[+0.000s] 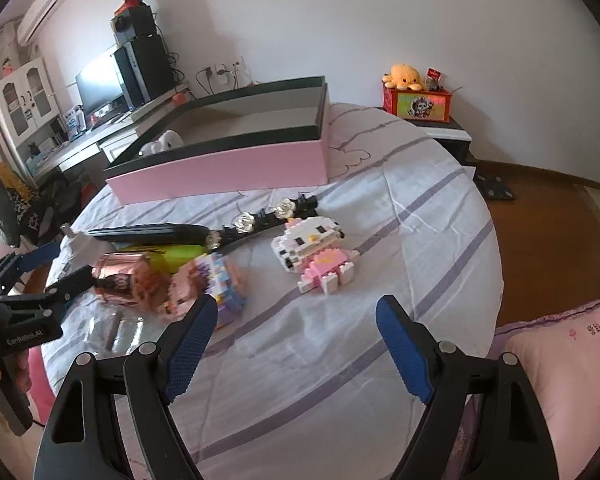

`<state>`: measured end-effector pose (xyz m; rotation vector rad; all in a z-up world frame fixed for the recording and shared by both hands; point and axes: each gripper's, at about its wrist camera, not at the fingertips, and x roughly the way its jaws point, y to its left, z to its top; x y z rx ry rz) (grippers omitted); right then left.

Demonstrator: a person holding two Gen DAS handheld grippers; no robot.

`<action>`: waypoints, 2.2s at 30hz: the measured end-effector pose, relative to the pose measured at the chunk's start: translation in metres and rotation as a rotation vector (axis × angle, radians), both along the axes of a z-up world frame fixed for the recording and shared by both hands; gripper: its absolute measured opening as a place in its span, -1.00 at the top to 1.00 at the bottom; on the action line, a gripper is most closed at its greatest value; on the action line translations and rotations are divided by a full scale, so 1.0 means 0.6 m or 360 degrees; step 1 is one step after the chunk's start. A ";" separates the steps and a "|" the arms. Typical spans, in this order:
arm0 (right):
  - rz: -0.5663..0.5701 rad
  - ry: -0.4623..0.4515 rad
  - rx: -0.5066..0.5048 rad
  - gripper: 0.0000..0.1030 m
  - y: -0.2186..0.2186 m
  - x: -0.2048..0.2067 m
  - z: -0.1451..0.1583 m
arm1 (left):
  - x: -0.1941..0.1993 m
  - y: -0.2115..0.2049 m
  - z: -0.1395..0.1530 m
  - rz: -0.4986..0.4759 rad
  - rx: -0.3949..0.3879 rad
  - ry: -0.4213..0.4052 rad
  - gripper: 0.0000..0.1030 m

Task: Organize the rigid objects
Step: 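Reach the left tool to the white plug adapter while the right tool reaches the block kitty figure, then close the left tool on the plug adapter while the right tool grasps the kitty figure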

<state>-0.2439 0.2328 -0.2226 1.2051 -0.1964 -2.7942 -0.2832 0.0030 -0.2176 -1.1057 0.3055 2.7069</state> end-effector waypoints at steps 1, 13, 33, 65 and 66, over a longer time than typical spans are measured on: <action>-0.0006 -0.0005 -0.0001 -0.61 0.003 -0.003 -0.003 | -0.004 0.003 -0.004 -0.0014 -0.0014 -0.0018 -0.58; -0.0053 -0.0036 -0.0005 -0.61 0.024 -0.025 -0.020 | -0.019 -0.010 -0.011 -0.0050 0.0137 -0.0087 -0.06; 0.0010 0.0016 0.0076 0.02 0.019 -0.059 -0.018 | 0.000 -0.029 0.033 -0.0088 0.0278 -0.0039 -0.05; 0.0026 -0.0012 0.0094 -0.34 -0.002 -0.058 -0.028 | 0.010 -0.021 0.007 -0.0159 0.0301 -0.0090 -0.15; 0.0028 -0.0014 0.0098 -0.34 -0.002 -0.058 -0.028 | 0.012 -0.017 0.004 -0.0153 0.0271 -0.0084 -0.25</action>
